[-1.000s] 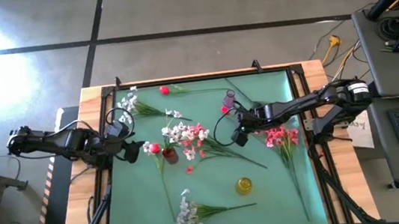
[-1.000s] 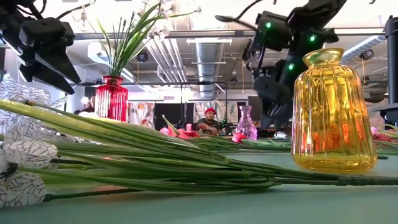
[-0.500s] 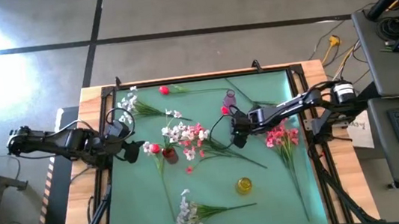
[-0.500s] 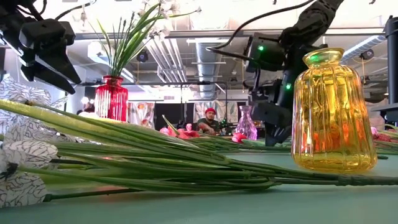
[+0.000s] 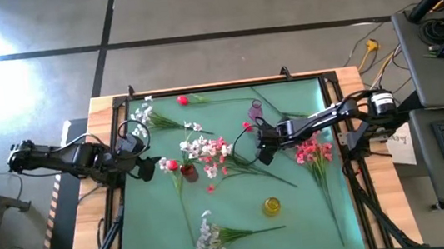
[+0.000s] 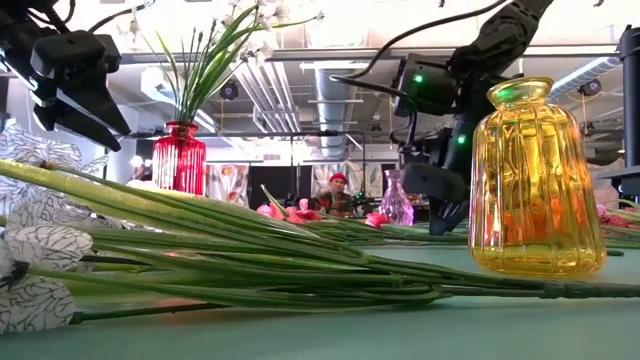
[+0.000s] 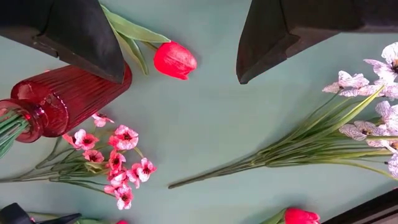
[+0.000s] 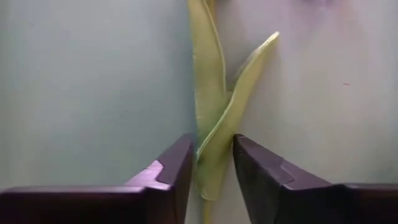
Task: Sort flowers into vase by color
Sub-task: Put the right red tulip into the yellow flower vase
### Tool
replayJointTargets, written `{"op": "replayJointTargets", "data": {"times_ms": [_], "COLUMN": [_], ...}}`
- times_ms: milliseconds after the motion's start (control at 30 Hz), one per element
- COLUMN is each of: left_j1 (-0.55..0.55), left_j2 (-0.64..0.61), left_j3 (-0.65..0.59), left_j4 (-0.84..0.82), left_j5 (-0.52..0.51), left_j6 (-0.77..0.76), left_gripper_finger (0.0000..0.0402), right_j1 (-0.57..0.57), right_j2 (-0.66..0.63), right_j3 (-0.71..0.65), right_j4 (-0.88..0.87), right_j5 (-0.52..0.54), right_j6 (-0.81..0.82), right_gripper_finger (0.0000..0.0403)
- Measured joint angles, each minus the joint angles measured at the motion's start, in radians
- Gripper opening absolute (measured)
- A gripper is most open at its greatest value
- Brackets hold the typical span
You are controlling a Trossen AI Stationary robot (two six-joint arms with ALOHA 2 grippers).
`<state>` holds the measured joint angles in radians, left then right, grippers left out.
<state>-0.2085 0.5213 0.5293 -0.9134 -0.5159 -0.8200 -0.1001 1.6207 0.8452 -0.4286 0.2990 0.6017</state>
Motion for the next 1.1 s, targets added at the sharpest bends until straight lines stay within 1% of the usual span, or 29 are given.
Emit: {"op": "replayJointTargets", "data": {"times_ms": [233, 400, 500, 700, 800, 967, 1100], "left_j1": [0.000, 0.000, 0.000, 0.000, 0.000, 0.000, 0.000], "left_j2": [0.000, 0.000, 0.000, 0.001, -0.001, -0.005, -0.003], "left_j3": [0.000, 0.000, 0.000, 0.000, 0.000, 0.000, 0.024], "left_j4": [0.000, 0.000, 0.000, 0.000, 0.000, 0.000, 0.000], "left_j5": [0.000, 0.000, 0.000, 0.000, 0.000, 0.035, 0.035], "left_j6": [0.000, 0.000, 0.000, 0.000, -0.006, -0.021, -0.027], "left_gripper_finger": [0.0293, 0.0293, 0.0293, 0.0293, 0.0293, 0.0293, 0.0293], "right_j1": [0.001, 0.001, 0.001, 0.002, 0.002, 0.001, 0.001], "right_j2": [0.016, -0.001, -0.030, -0.111, -0.146, -0.177, -0.187], "right_j3": [0.001, -0.001, -0.004, -0.003, -0.003, -0.003, -0.003], "right_j4": [0.011, 0.018, 0.010, 0.030, 0.092, 0.253, 0.399], "right_j5": [-0.008, -0.015, -0.023, -0.018, -0.016, -0.014, -0.011], "right_j6": [0.008, -0.006, -0.014, -0.023, -0.047, -0.131, -0.202], "right_gripper_finger": [0.0053, 0.0024, 0.0015, 0.0015, 0.0015, 0.0015, 0.0015]}}
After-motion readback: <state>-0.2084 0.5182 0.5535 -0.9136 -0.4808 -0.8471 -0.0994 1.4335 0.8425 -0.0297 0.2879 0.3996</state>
